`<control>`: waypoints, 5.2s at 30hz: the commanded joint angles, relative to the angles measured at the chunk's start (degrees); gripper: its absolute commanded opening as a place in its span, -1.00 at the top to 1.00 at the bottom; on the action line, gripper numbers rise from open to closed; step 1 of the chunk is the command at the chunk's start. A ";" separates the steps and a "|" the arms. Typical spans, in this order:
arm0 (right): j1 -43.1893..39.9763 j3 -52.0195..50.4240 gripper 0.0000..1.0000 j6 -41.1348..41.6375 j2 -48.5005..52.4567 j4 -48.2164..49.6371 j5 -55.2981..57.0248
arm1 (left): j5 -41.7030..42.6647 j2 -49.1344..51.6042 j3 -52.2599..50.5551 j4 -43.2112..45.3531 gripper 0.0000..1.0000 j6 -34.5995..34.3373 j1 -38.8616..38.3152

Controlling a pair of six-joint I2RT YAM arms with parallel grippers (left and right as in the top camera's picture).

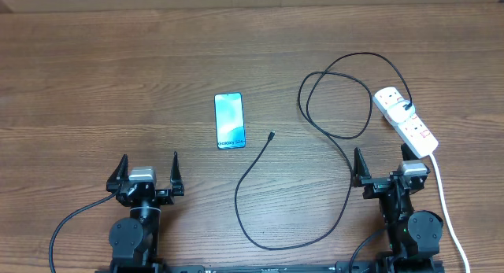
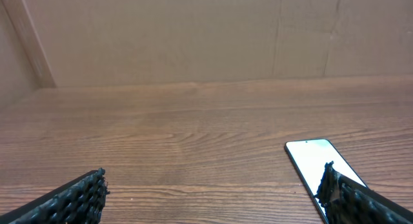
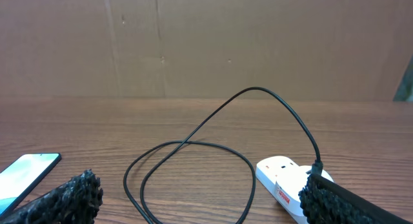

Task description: Plug charger to phone and switch on socket

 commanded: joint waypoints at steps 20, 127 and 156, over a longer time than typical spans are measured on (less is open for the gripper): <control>0.26 -0.61 -1.00 -0.07 -0.57 0.33 0.33 | 0.48 -0.61 -0.20 0.04 -0.99 -16.48 3.28; 0.26 -0.61 -1.00 -0.07 -0.57 0.33 0.33 | 1.70 -0.35 5.84 39.76 -0.99 -47.84 3.19; 0.26 -0.61 -1.00 -0.07 -0.57 0.33 0.33 | 31.30 72.74 98.62 -59.89 -1.00 -19.02 0.52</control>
